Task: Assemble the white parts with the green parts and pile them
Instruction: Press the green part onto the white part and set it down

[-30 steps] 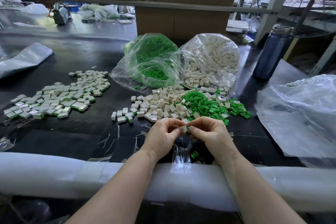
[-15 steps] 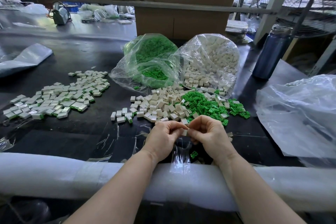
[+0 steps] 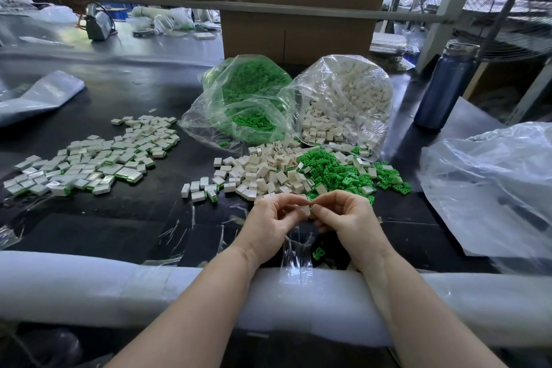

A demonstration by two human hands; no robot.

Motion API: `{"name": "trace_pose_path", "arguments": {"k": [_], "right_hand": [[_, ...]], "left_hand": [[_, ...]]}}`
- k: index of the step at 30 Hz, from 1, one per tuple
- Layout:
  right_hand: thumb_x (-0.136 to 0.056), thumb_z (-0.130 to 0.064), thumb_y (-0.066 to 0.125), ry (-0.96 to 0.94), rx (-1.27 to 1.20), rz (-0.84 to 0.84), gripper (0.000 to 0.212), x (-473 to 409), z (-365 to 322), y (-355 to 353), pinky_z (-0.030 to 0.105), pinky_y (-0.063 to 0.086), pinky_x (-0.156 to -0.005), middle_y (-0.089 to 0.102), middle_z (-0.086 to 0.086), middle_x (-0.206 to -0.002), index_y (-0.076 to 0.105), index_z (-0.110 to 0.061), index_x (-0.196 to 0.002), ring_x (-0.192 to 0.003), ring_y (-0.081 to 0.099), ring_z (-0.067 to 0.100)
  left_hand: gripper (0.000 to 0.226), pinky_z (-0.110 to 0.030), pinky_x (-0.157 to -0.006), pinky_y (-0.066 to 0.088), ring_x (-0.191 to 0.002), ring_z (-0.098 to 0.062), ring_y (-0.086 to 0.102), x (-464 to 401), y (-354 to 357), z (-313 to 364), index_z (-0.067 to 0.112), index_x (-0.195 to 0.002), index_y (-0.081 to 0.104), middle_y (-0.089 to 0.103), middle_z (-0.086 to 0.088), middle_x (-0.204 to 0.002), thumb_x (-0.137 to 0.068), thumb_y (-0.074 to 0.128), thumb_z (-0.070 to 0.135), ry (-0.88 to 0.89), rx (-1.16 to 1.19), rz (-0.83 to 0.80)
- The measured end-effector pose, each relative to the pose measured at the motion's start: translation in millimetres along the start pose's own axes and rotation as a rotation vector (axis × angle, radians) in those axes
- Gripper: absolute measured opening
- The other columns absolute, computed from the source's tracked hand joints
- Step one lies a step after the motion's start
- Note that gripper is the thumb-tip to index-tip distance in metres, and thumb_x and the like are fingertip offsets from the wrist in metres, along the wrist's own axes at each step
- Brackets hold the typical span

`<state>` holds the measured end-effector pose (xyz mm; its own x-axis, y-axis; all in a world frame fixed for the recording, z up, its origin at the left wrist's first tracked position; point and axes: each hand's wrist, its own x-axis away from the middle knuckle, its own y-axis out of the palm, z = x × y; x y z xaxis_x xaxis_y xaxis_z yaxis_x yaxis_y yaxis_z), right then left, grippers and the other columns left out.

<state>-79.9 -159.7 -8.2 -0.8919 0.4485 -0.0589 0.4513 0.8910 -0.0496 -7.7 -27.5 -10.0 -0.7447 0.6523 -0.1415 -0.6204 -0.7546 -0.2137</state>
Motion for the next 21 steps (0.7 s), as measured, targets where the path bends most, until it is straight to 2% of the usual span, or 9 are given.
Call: {"name": "trace_pose_path", "arguments": {"k": [2, 4, 6, 8, 11, 21], "right_hand": [[-0.082, 0.006, 0.063, -0.003, -0.004, -0.018, 0.013, 0.0, -0.5, 0.2, 0.018, 0.052, -0.054, 0.067, 0.006, -0.064, 0.066, -0.006, -0.079, -0.055, 0.061, 0.01], [-0.082, 0.007, 0.063, -0.008, -0.004, -0.031, 0.016, 0.2, -0.4, 0.3, 0.018, 0.052, -0.055, 0.068, 0.005, -0.065, 0.067, -0.008, -0.079, -0.056, 0.061, 0.009], [-0.082, 0.007, 0.062, -0.02, 0.015, -0.038, 0.017, 0.6, -0.2, 0.5, 0.019, 0.052, -0.056, 0.068, 0.006, -0.067, 0.066, -0.009, -0.079, -0.057, 0.061, 0.01], [-0.082, 0.008, 0.063, -0.031, 0.041, -0.038, 0.016, 0.9, 0.3, 0.8, 0.02, 0.053, -0.056, 0.067, 0.007, -0.068, 0.064, -0.008, -0.078, -0.058, 0.061, 0.012], [-0.081, 0.009, 0.063, -0.036, 0.059, -0.049, 0.017, 1.1, 1.0, 1.0, 0.021, 0.053, -0.055, 0.065, 0.003, -0.063, 0.062, -0.008, -0.077, -0.054, 0.059, 0.01], [-0.076, 0.011, 0.067, -0.018, 0.081, -0.086, 0.02, -0.4, 2.1, 0.1, 0.021, 0.047, -0.047, 0.062, 0.004, -0.058, 0.061, -0.008, -0.071, -0.049, 0.056, 0.012]], "left_hand": [[0.017, -0.016, -0.068, 0.05, -0.07, -0.006, 0.059, 0.0, -0.3, 0.7, 0.013, -0.095, 0.068, 0.065, -0.002, -0.079, -0.088, 0.058, 0.002, -0.006, 0.01, 0.029], [0.018, -0.029, -0.076, 0.053, -0.075, -0.019, 0.06, -0.1, -0.5, 0.8, 0.015, -0.093, 0.068, 0.066, -0.009, -0.083, -0.089, 0.057, 0.002, -0.017, 0.012, 0.052], [0.014, -0.034, -0.082, 0.052, -0.081, -0.023, 0.061, -0.2, -0.7, 1.1, 0.012, -0.095, 0.067, 0.067, -0.015, -0.09, -0.089, 0.057, 0.004, -0.032, 0.002, 0.056], [0.011, -0.031, -0.082, 0.053, -0.083, -0.022, 0.063, -0.3, -0.9, 0.9, 0.007, -0.096, 0.066, 0.068, -0.015, -0.092, -0.089, 0.059, 0.005, -0.046, -0.005, 0.055], [0.01, -0.022, -0.075, 0.052, -0.078, -0.016, 0.061, -0.7, -0.6, -0.1, 0.001, -0.094, 0.067, 0.067, -0.012, -0.086, -0.088, 0.059, 0.004, -0.055, -0.007, 0.062], [0.012, -0.024, -0.079, 0.051, -0.08, -0.017, 0.061, -1.6, 0.8, -1.2, 0.008, -0.082, 0.068, 0.067, -0.016, -0.089, -0.086, 0.06, 0.0, -0.045, -0.074, 0.038]]}}
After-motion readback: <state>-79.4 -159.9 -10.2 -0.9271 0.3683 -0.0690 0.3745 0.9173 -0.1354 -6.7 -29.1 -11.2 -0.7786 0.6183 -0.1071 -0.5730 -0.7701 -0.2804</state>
